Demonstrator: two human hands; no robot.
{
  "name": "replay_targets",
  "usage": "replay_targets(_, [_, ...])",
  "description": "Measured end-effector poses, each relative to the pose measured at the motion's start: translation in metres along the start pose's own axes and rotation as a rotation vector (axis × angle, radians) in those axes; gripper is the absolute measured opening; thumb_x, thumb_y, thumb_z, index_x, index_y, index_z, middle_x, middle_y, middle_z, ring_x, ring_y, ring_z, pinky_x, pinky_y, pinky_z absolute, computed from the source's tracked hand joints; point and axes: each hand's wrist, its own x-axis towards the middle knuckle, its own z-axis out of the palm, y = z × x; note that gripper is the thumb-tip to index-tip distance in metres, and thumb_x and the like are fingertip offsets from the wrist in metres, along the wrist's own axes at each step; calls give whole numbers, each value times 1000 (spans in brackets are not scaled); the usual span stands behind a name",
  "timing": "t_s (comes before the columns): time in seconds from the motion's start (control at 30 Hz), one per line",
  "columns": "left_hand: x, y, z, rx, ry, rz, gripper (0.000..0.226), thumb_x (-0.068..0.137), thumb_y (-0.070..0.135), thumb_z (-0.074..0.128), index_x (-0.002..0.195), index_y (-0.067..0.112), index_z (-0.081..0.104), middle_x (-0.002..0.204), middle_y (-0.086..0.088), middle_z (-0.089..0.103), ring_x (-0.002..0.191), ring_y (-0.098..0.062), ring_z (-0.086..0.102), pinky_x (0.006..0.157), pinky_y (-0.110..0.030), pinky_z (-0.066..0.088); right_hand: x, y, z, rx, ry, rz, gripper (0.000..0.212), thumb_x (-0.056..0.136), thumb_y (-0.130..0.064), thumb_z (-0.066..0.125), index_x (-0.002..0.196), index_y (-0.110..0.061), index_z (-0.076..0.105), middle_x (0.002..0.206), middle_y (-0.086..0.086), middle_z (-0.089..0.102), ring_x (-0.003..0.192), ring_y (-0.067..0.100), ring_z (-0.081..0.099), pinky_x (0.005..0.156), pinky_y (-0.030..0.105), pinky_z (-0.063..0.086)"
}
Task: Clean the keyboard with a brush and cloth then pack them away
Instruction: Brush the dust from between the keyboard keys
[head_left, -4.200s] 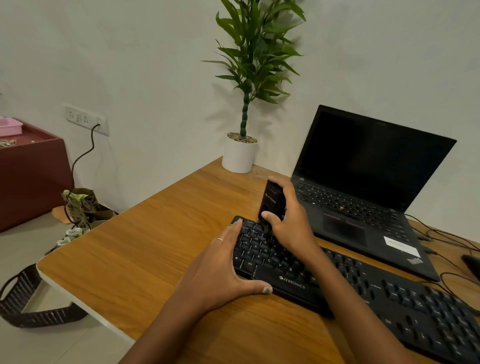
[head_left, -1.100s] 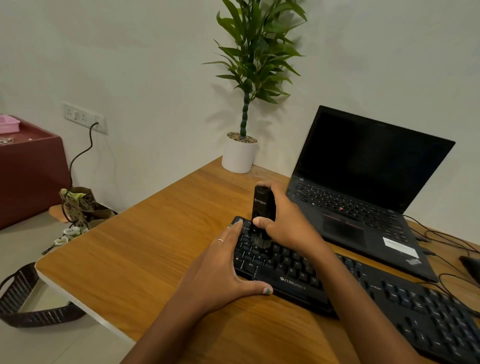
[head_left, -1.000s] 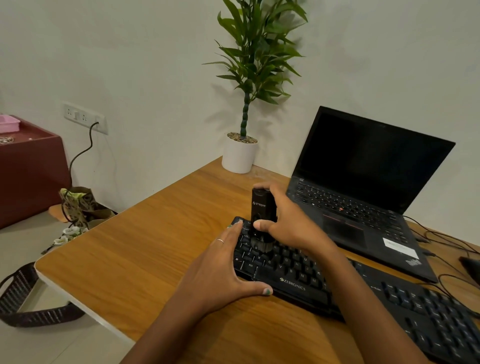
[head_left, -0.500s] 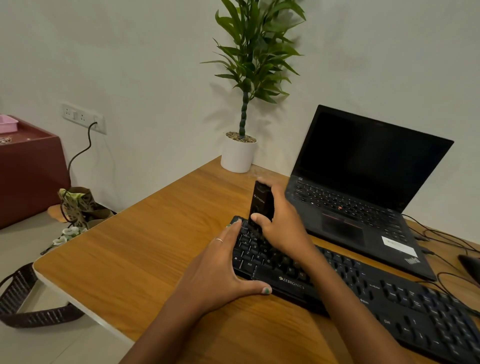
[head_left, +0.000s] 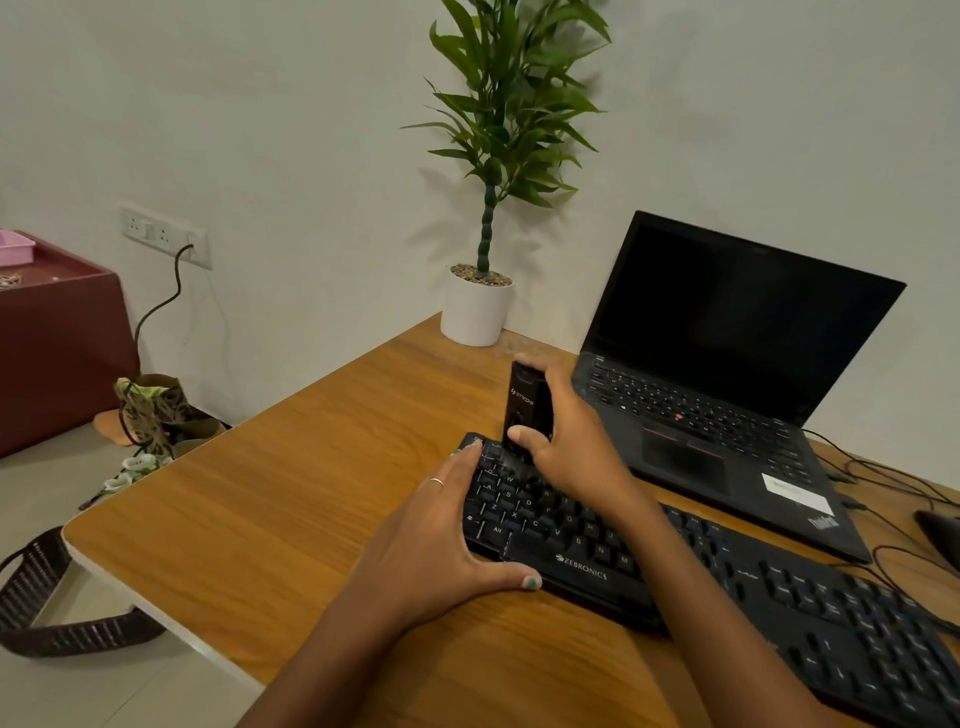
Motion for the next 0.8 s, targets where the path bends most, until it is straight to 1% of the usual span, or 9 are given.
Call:
replay_targets(0.07, [0,-1,1,-5,1,3,128,55,81,68,154,35,1,157,18,18,138,-2,26,108,-26,34,-3,1,8,7,15,-46,68,87,-10,63,132,-45,27,117,-4,48,99,14,56,80,36,56])
replay_targets(0.2, [0,0,0,-10,2,0,128,55,81,69,153,36,2,157,19,19,137,-1,27,108,-26,35,4,3,-11,10,-136,-16,67,86,-10,64,131,-43,28,117,-3,49,99,15,56,82,37,54])
replay_targets(0.3, [0,0,-1,-3,1,3,127,55,81,69,154,35,2,157,19,17,138,-1,26,108,-25,33,2,-1,-5,-74,-67,-44,67,87,-10,63,134,-41,26,116,-7,47,98,14,55,81,32,51])
replay_targets(0.37, [0,0,0,-8,7,9,127,55,81,69,154,35,2,157,19,17,138,-1,25,108,-25,33,-2,-1,6,-63,-31,-93,67,87,-10,62,134,-42,27,117,-11,46,100,13,54,86,36,51])
replay_targets(0.5, [-1,-1,0,-7,3,7,128,55,81,69,153,35,2,157,19,18,138,-1,26,108,-26,34,4,3,-10,8,-157,-30,66,87,-11,64,129,-47,28,111,-6,51,96,15,58,85,42,54])
replay_targets(0.57, [-1,-1,0,0,-4,0,128,55,81,68,153,35,1,157,18,17,138,-2,26,109,-27,34,6,4,-16,-52,-153,-11,66,87,-11,63,131,-45,27,111,-6,50,96,15,56,84,40,53])
replay_targets(0.67, [-1,0,-1,-1,1,-1,128,55,81,69,154,34,1,158,17,17,139,-2,25,109,-26,33,2,-1,-3,-100,-72,-82,68,87,-10,63,134,-44,26,118,-9,46,101,14,53,85,36,51])
replay_targets(0.73, [0,0,0,-8,3,3,128,55,81,68,154,34,2,157,18,18,138,-1,26,109,-27,35,1,0,0,-46,-106,-108,69,86,-9,63,131,-47,28,122,-9,47,104,14,54,87,39,52])
replay_targets(0.8, [0,0,0,-10,2,6,128,54,82,68,153,35,1,157,18,19,137,-1,27,109,-26,35,5,0,-10,-8,-179,-66,68,86,-9,64,129,-49,29,120,-7,48,104,15,56,87,42,53])
